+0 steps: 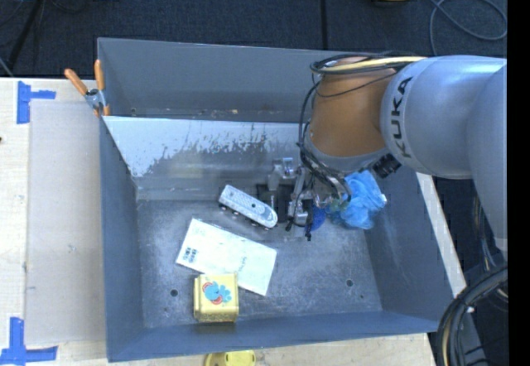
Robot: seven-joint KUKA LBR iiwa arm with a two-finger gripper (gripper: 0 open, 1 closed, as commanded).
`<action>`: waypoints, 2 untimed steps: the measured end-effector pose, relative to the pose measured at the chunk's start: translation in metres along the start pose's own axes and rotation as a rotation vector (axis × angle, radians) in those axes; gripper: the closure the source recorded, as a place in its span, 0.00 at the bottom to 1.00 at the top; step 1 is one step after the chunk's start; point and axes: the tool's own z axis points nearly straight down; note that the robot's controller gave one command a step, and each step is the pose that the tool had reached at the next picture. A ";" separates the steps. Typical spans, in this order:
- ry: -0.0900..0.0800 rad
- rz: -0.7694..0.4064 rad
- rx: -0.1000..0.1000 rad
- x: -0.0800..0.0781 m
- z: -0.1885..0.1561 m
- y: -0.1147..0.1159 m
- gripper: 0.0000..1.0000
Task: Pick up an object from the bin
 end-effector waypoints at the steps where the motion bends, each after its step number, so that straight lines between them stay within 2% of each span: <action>1: 0.006 0.024 -0.001 0.000 0.009 0.007 0.00; 2: 0.001 0.192 0.000 -0.008 0.012 0.044 0.00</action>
Offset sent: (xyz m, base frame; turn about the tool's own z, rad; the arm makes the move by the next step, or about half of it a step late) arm 0.0051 0.0425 -0.0113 0.1950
